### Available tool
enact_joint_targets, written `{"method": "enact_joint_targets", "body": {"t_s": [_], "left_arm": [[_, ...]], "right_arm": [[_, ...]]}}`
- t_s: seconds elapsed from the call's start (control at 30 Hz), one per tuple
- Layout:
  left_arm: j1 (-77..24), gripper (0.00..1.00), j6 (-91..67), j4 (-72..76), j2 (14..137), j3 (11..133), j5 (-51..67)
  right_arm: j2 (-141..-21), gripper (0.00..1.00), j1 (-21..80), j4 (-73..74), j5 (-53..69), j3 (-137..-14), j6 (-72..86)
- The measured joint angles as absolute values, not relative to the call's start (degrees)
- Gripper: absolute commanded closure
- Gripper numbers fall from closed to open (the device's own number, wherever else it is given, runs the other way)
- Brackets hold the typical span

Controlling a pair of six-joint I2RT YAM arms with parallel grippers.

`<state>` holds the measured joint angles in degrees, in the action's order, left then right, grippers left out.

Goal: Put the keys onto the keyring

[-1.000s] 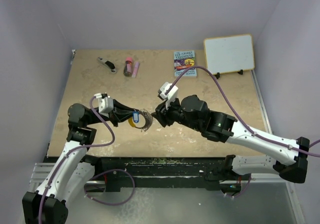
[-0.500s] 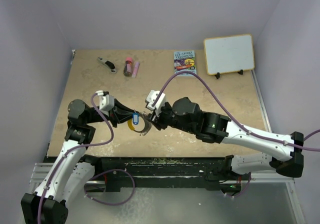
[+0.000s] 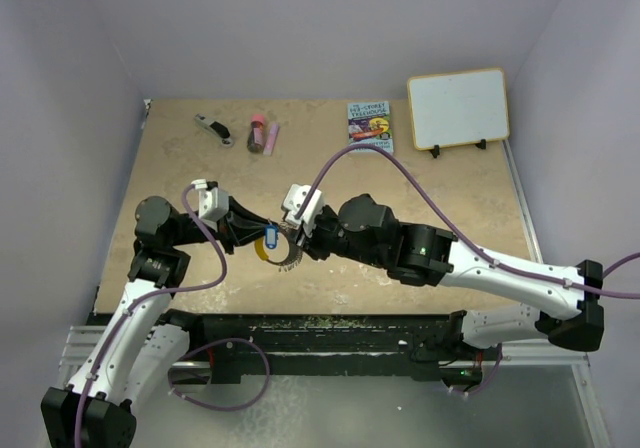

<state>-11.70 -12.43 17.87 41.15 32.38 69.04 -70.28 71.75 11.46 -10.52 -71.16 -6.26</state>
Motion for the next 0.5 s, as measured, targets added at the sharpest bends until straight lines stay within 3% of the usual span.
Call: {"method": "enact_joint_targets", "body": {"t_s": [0.5], "left_arm": [[-11.70,0.97,-12.38,17.87,41.15,32.58,69.10]], "right_arm": [[-73.76,0.64,72.01,11.27,-10.76,-71.79,-7.77]]}}
